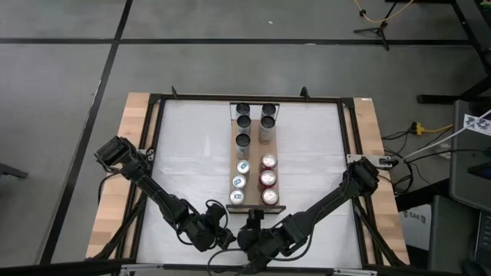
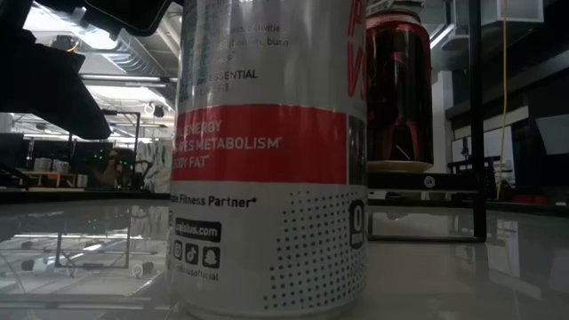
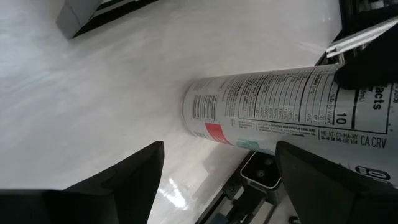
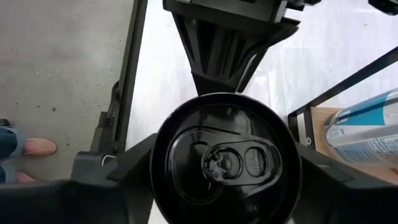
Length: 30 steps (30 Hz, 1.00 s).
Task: Place canned beverage on shelf
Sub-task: Put the white pink soda can on the shelf aligned with the other white pink soda can
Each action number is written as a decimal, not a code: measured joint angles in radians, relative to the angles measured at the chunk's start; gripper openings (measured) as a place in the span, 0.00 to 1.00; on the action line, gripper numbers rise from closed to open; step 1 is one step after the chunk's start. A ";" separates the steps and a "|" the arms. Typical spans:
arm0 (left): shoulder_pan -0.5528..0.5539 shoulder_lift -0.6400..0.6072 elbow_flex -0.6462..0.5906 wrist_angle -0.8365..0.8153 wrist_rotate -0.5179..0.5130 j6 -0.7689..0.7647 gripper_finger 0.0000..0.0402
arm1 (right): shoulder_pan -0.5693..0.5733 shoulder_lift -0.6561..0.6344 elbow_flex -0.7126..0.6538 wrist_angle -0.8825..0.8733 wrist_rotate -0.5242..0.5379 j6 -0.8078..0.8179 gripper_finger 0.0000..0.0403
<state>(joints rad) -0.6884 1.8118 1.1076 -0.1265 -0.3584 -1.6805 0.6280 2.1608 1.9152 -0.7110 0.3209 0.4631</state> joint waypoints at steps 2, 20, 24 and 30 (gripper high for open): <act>0.000 0.000 0.000 0.000 0.000 0.024 0.76 | 0.000 -0.001 0.000 0.001 -0.005 0.001 0.62; -0.015 -0.078 0.000 -0.022 -0.005 0.117 0.76 | 0.000 -0.047 0.153 -0.132 -0.113 0.026 0.60; -0.015 -0.135 0.000 -0.027 -0.017 0.175 0.76 | 0.000 -0.047 0.259 -0.239 -0.114 0.026 0.60; -0.018 -0.216 0.000 -0.049 -0.017 0.300 0.76 | 0.000 -0.047 0.436 -0.376 -0.119 0.028 0.61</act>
<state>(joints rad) -0.7059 1.5959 1.1072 -0.1752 -0.3752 -1.3807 0.6281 2.1136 2.3515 -1.0871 0.2023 0.4908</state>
